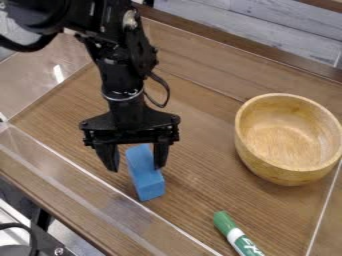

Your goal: Put the blue block in the brown bowl

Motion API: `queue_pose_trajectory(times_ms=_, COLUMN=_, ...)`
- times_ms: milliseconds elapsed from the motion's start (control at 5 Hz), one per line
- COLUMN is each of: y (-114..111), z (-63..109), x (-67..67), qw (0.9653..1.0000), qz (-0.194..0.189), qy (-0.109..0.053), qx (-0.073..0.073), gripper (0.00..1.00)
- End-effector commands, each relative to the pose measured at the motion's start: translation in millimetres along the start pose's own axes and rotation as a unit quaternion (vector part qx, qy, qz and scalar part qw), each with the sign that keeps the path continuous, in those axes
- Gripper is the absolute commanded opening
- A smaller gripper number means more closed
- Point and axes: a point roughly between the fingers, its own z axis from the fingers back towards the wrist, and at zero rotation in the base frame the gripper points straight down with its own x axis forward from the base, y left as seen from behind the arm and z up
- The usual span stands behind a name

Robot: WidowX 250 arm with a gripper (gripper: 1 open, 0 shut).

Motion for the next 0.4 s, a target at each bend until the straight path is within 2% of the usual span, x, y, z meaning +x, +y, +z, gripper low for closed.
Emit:
queue_pose_trajectory(times_ms=0, y=-0.5, z=4.4, x=6.4, qw=0.9999, qz=0.003, qy=-0.014, qx=-0.005, gripper=1.00)
queue_pose_trajectory(times_ms=200, y=-0.5, z=4.0, x=7.0, qw=0.9999, qz=0.002, qy=-0.014, qx=-0.006, gripper=1.00)
